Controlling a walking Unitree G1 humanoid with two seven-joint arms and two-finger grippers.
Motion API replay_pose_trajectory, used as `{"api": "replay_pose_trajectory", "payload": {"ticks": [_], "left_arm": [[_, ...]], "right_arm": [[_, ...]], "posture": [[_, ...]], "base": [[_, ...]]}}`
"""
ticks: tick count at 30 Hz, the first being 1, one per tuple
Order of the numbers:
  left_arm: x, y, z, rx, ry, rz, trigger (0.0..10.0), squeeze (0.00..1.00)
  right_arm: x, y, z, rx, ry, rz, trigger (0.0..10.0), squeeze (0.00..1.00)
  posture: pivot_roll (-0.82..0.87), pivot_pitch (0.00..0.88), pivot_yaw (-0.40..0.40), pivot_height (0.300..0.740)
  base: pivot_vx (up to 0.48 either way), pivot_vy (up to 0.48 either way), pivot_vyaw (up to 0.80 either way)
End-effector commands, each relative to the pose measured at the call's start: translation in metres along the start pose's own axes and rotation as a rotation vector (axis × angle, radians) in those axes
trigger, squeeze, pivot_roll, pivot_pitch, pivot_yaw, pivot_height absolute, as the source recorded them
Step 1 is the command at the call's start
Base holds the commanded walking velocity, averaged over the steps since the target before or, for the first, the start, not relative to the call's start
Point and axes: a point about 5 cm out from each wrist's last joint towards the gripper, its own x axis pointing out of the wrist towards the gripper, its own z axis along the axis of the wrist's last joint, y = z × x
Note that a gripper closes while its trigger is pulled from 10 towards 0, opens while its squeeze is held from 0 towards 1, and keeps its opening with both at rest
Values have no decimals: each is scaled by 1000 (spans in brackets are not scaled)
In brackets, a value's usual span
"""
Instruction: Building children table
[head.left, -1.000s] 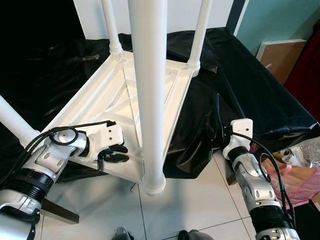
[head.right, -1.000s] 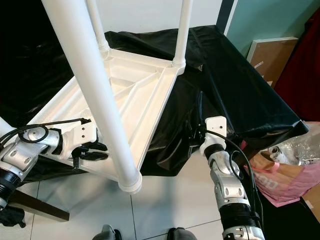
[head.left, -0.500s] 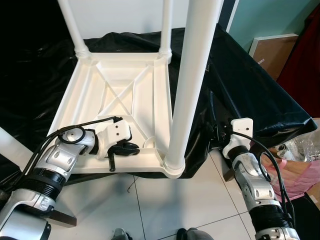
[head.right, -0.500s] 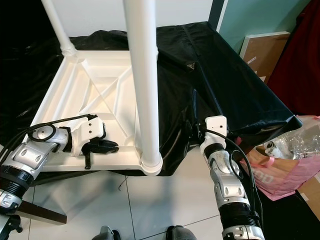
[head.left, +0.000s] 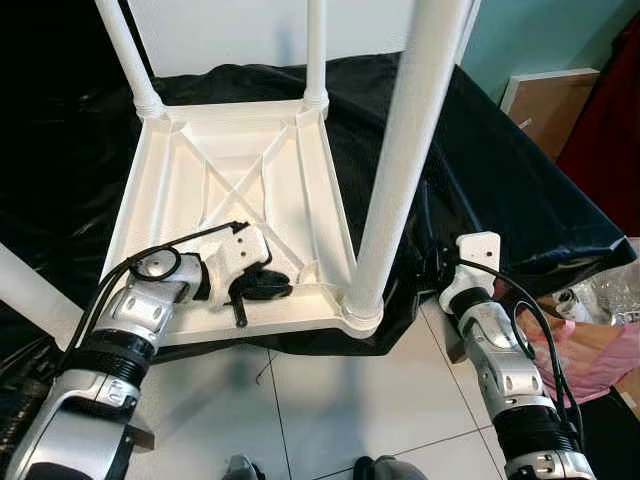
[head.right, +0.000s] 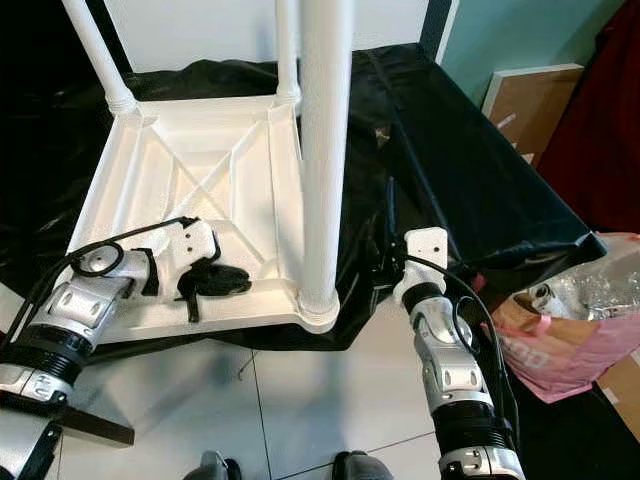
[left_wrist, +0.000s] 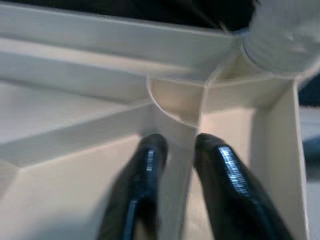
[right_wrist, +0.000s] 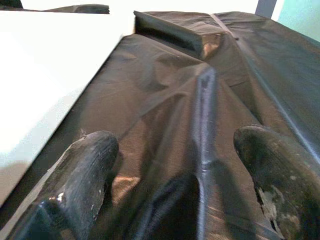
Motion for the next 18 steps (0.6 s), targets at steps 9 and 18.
{"api": "replay_pose_trajectory", "payload": {"ticks": [9,18], "left_arm": [[-13,22,10,-84,-145,655,10000,0],[-11,-13,20,-183,-289,559,10000,0]], "right_arm": [[-15,-9,-2,17,2,12,10000,0],[-38,-8,7,31,-4,213,10000,906]], "posture": [[-19,126,-25,740],[-12,121,-38,740]], "base": [[0,0,0],[0,0,0]]}}
